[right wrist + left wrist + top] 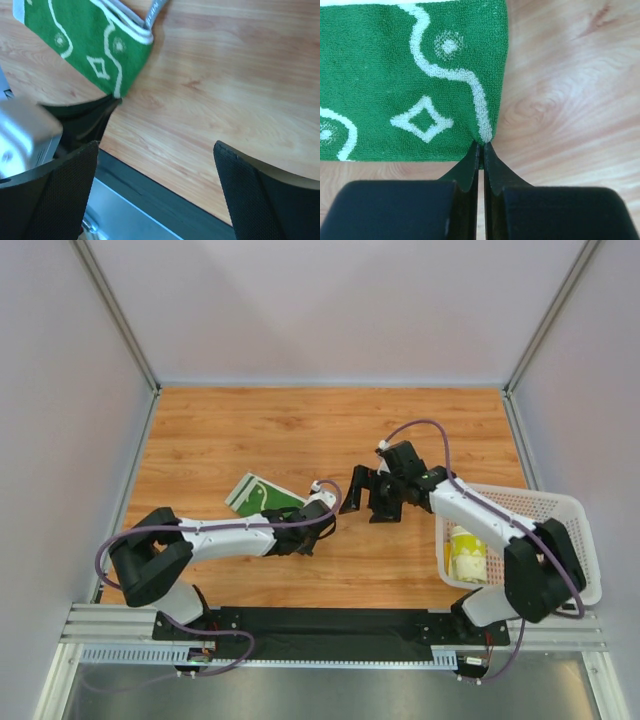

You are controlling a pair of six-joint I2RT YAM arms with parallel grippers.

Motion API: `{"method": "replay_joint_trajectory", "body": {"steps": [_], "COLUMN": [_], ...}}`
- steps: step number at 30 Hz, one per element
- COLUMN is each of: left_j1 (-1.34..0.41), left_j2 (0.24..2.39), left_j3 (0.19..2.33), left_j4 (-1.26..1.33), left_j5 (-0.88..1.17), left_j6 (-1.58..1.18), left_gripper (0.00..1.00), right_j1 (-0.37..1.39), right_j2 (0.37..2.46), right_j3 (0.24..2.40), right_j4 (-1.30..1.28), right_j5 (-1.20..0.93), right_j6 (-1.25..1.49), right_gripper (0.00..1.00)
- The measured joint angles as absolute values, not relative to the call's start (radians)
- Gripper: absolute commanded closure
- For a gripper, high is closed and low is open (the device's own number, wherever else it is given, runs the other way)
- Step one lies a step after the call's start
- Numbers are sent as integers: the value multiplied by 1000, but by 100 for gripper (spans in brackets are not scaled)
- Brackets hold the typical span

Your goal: Roll the towels

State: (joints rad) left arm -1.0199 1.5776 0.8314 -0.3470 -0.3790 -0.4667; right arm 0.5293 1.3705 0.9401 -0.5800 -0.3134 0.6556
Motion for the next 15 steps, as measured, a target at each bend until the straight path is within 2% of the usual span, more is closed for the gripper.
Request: {"method": "replay_joint_trajectory", "body": {"steps": [8, 15], "left_j1": [-1020, -1020], "left_j2": [1470, 1415], "left_j3": [812, 803], "left_j4": [-349, -358], "left_j5": [-301, -285], "left_j6": [-472, -478], "left_gripper": [100, 100], "right_j1": [566, 620], "right_j2": [1665, 1790], "right_j3": [1010, 1074], "right_j4": [-429, -353], "right_j5": [-452, -481], "right_j6": [746, 794], "right_gripper": [5, 10]}}
